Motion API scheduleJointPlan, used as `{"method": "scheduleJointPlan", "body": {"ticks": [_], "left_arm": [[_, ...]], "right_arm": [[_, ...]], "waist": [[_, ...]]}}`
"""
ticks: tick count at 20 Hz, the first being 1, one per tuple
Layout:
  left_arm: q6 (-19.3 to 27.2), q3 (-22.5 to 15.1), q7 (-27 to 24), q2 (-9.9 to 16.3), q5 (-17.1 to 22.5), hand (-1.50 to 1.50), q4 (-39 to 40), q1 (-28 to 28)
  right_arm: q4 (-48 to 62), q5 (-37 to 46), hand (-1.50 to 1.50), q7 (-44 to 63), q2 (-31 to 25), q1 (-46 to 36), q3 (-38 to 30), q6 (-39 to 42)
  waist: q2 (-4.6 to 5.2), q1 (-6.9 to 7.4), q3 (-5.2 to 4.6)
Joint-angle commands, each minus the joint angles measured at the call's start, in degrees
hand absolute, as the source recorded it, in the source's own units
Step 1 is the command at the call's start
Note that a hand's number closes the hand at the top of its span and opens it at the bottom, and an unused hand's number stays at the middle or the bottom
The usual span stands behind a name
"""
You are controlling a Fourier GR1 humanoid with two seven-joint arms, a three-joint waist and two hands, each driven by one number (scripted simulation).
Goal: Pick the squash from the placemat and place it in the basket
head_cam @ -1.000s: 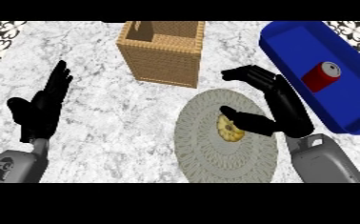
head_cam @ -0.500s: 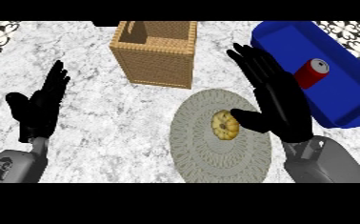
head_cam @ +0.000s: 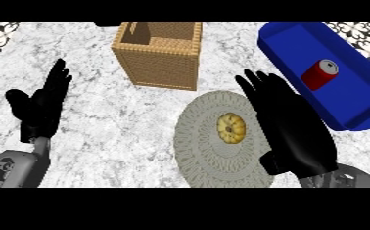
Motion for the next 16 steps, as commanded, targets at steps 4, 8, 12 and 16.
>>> {"method": "scheduleJointPlan", "body": {"ticks": [4,8,12,16], "left_arm": [[-0.6,-0.1,1.5,-1.8,-1.2,0.0,-3.3,1.1],[-4.7,3.6,-0.3,-2.0,-2.3,0.0,0.0,-0.5],[-5.1,3.9,-3.5,-5.4,-4.4,0.0,3.8,0.0],[-4.7,4.8,2.9,-3.8,-5.7,0.0,-5.5,2.6]], "right_arm": [[-14.2,-6.8,-1.5,16.8,6.0,1.4,-2.6,16.7],[-9.7,-3.2,-1.5,8.6,9.4,0.6,-5.6,13.3],[-11.7,0.9,-1.5,4.6,9.7,6.8,-4.4,10.0],[-4.4,4.1,-1.5,-3.4,10.0,8.4,-5.9,5.7]], "waist": [[0.58,1.38,0.24],[0.82,1.76,0.26],[0.85,1.59,0.27],[0.81,1.95,0.29]]}}
